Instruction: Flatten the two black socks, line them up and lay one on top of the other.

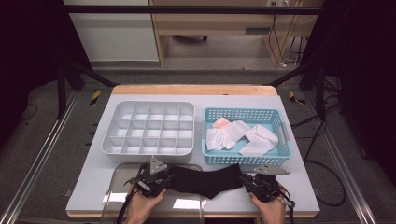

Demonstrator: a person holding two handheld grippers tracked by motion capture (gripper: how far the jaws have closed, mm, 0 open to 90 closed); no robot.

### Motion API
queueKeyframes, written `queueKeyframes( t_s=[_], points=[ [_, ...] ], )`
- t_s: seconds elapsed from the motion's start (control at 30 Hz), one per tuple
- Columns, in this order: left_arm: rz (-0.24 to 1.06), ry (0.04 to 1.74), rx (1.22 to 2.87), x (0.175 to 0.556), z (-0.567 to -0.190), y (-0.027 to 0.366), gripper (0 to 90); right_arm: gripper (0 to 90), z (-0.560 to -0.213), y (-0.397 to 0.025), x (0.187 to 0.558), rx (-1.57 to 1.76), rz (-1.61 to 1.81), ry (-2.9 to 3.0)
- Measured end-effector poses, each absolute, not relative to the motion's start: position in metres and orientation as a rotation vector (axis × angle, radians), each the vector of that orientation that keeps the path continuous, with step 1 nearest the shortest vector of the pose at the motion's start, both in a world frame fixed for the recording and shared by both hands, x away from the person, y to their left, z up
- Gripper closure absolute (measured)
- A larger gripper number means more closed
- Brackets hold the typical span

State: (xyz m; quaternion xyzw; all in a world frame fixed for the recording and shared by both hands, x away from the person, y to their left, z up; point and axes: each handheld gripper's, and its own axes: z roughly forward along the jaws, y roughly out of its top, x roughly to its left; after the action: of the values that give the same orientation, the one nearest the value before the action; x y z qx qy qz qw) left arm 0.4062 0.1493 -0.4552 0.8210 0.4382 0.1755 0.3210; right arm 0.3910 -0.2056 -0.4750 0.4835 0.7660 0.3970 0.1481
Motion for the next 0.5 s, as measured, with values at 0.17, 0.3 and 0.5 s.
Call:
queueKeyframes(
  t_s=[0.17, 0.3, 0.5],
  points=[
    [0.488, 1.110, 2.144, 0.407, -0.451, 0.152, 87.1, 86.6, -0.472, -0.208, 0.389, 1.389, 1.160, 2.204],
    [0.553, 0.976, 2.047, 0.404, -0.437, 0.152, 87.4, 86.8, -0.468, -0.209, 0.387, 1.370, 1.163, 2.201],
    [0.514, 0.928, 2.031, 0.420, -0.446, 0.152, 87.3, 86.7, -0.466, -0.212, 0.383, 1.376, 1.153, 2.187]
  ],
)
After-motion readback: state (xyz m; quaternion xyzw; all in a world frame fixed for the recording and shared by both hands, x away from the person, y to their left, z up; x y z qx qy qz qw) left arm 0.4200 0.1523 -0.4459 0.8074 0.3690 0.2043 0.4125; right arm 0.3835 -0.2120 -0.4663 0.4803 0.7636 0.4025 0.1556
